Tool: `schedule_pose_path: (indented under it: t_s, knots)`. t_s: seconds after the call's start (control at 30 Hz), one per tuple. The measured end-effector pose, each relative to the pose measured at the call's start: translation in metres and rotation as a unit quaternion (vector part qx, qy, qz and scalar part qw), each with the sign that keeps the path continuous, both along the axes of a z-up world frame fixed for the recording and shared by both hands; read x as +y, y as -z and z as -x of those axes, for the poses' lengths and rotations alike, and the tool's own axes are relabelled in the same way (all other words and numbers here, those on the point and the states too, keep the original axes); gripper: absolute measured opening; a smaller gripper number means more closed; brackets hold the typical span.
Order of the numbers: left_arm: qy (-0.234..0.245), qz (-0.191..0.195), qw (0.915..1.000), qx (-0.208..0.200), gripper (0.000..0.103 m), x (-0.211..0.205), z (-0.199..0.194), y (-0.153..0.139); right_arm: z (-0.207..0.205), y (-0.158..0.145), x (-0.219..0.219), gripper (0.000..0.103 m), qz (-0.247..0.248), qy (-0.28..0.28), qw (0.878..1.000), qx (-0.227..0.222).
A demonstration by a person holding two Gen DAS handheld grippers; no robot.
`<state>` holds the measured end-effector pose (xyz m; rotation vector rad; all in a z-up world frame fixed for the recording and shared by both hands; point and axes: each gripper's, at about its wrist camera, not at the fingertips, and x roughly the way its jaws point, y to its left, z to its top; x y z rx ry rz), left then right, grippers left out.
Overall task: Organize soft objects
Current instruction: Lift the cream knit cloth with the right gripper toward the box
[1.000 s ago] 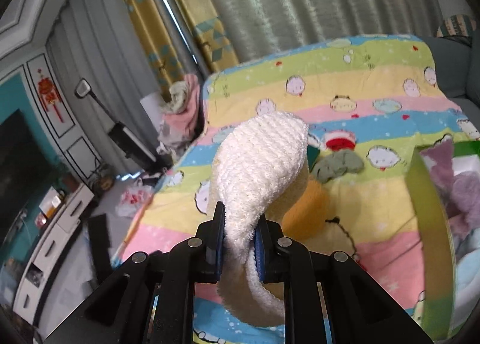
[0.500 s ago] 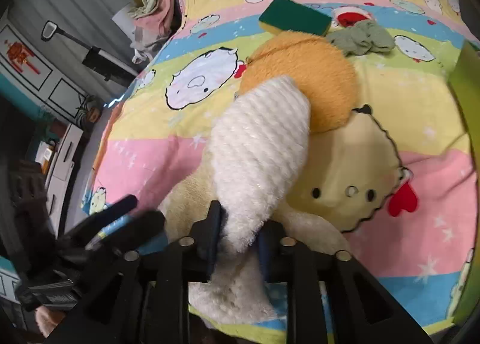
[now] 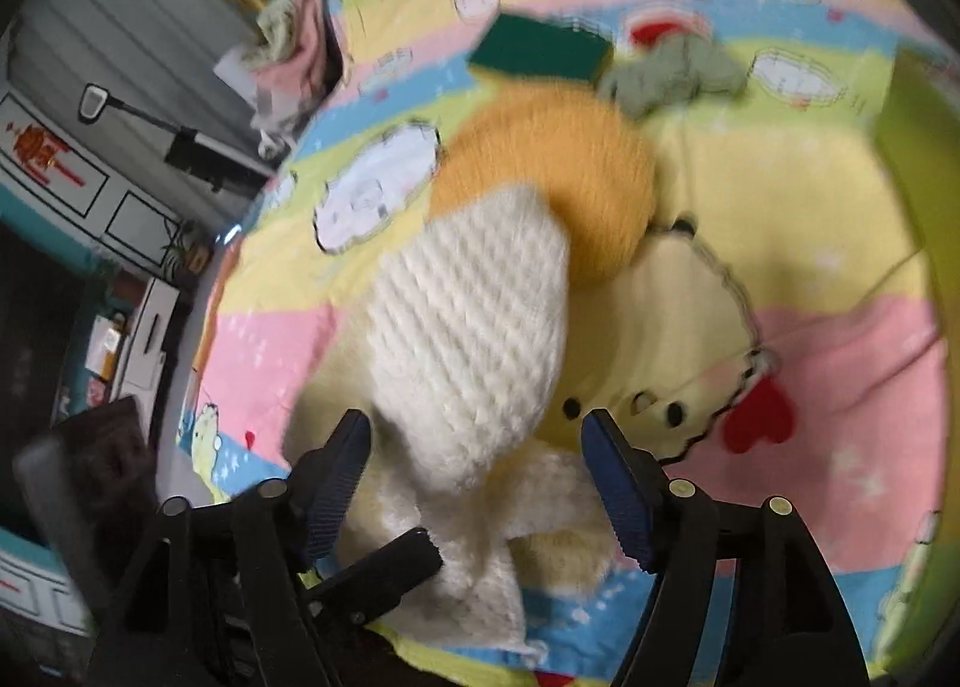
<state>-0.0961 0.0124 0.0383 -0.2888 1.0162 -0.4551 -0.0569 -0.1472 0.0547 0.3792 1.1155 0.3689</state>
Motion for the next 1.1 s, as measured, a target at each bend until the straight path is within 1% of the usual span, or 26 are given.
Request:
schedule_pose_path:
  t_s: [0.07, 0.1, 0.13, 0.17, 0.2, 0.23, 0.27, 0.3, 0.33, 0.47, 0.5, 0.57, 0.7, 0.73, 0.83, 0.93, 1.0, 1.1]
  knots:
    - [-0.001, -0.001, 1.0000, -0.002, 0.070, -0.003, -0.003, 0.001, -0.002, 0.009, 0.001, 0.066, -0.014, -0.005, 1.000, 0.005]
    - [-0.005, -0.003, 1.0000, -0.004, 0.069, -0.004, -0.004, 0.000, -0.002, 0.013, 0.001, 0.057, -0.029, -0.010, 1.000, 0.007]
    - [-0.005, -0.002, 0.9999, -0.009, 0.065, -0.006, -0.006, -0.001, -0.003, 0.015, 0.001, 0.051, -0.042, -0.017, 0.999, 0.013]
    - [-0.005, 0.000, 0.9999, -0.010, 0.058, -0.006, -0.007, -0.001, -0.002, 0.015, 0.000, 0.049, -0.050, -0.017, 0.999, 0.011]
    - [-0.001, 0.004, 0.9999, -0.013, 0.054, -0.008, -0.008, -0.004, -0.001, 0.010, -0.003, 0.043, -0.061, -0.014, 0.998, 0.000]
    - [0.010, 0.015, 0.9996, -0.022, 0.052, -0.012, -0.009, -0.010, 0.001, 0.005, -0.005, 0.040, -0.068, -0.012, 0.998, -0.008]
    - [0.015, 0.017, 0.9994, -0.028, 0.052, -0.017, -0.008, -0.014, 0.004, -0.002, -0.009, 0.040, -0.065, -0.008, 0.998, -0.018]
    - [0.020, 0.014, 0.9989, -0.040, 0.051, -0.022, -0.007, -0.021, 0.009, -0.013, -0.015, 0.039, -0.061, 0.001, 0.997, -0.039]
    - [0.030, 0.014, 0.9974, -0.063, 0.051, -0.029, -0.006, -0.033, 0.013, -0.022, -0.021, 0.039, -0.061, 0.009, 0.996, -0.056]
    - [0.072, 0.030, 0.9897, -0.120, 0.051, -0.059, -0.003, -0.068, 0.035, -0.064, -0.055, 0.039, -0.054, 0.057, 0.989, -0.125]
    - [0.087, 0.036, 0.9865, -0.134, 0.051, -0.072, -0.002, -0.077, 0.045, -0.076, -0.068, 0.039, -0.044, 0.077, 0.985, -0.147]
    - [0.115, 0.049, 0.9809, -0.149, 0.051, -0.095, -0.003, -0.090, 0.057, -0.092, -0.087, 0.039, -0.027, 0.111, 0.978, -0.173]
    - [0.171, 0.069, 0.9674, -0.173, 0.051, -0.147, -0.005, -0.109, 0.084, -0.116, -0.139, 0.039, -0.002, 0.193, 0.957, -0.215]
    - [0.188, 0.073, 0.9626, -0.181, 0.050, -0.165, -0.006, -0.114, 0.087, -0.119, -0.151, 0.039, -0.001, 0.206, 0.953, -0.221]
    - [0.218, 0.075, 0.9550, -0.186, 0.050, -0.201, -0.010, -0.125, 0.091, -0.128, -0.185, 0.039, -0.006, 0.245, 0.942, -0.229]
    - [0.231, 0.070, 0.9509, -0.194, 0.048, -0.229, -0.019, -0.137, 0.088, -0.136, -0.212, 0.039, -0.003, 0.267, 0.934, -0.239]
    - [0.234, 0.062, 0.9489, -0.202, 0.048, -0.243, -0.026, -0.143, 0.083, -0.137, -0.224, 0.039, -0.012, 0.276, 0.929, -0.245]
    - [0.246, 0.046, 0.9480, -0.196, 0.048, -0.261, -0.039, -0.137, 0.069, -0.125, -0.245, 0.039, -0.018, 0.295, 0.927, -0.233]
